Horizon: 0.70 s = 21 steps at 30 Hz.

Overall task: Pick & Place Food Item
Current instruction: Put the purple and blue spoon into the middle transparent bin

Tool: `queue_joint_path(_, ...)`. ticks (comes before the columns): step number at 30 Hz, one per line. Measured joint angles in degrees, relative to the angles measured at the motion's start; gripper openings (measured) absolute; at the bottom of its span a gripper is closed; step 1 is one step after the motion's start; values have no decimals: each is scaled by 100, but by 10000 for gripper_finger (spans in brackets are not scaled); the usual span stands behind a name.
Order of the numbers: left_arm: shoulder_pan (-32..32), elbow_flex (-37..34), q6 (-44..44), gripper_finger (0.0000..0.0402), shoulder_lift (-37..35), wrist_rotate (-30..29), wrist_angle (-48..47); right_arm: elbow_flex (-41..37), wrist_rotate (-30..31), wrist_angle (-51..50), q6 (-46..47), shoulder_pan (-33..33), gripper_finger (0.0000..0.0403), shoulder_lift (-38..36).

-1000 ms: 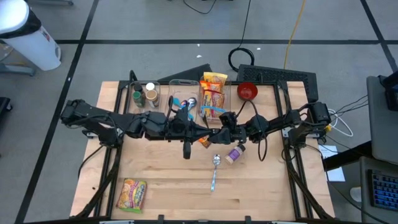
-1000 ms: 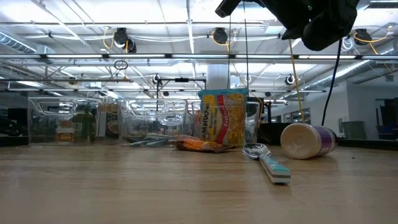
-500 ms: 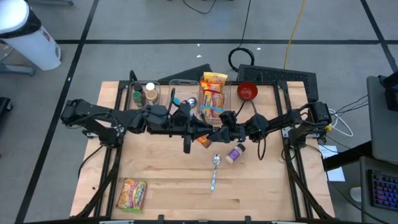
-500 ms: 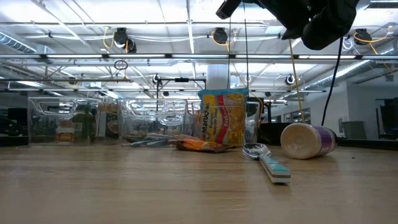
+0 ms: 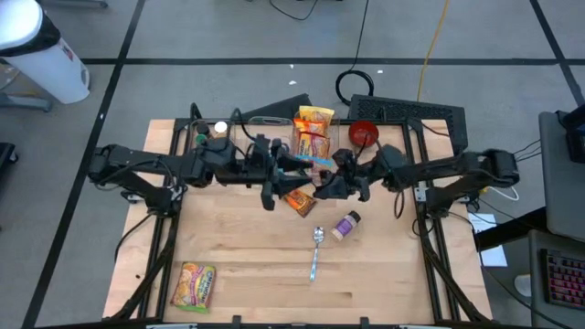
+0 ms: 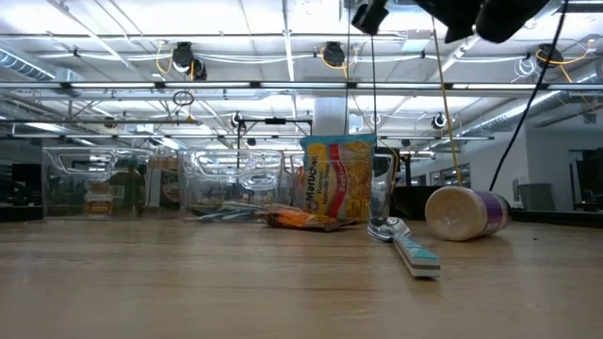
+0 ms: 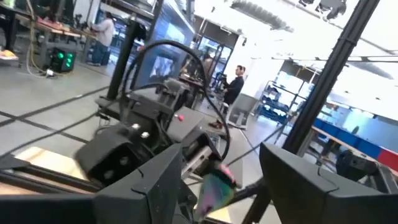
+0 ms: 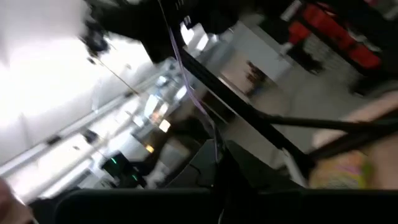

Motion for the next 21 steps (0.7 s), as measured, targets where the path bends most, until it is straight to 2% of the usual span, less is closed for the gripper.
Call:
queue_joint_path(8,181,-1,96,228,-304,-4,-84,2,-499,-2400,-1026,-344,2,-1096)
queue_joint_path(14,318,20,176,228,-454,-11,-476,2,-638,-3787,-1663,-331,2,-1491)
queue_joint_path(21,428,1199,299,228,-182,-4,-3124,2,-620,-5008,-2493,-194,2,-1430)
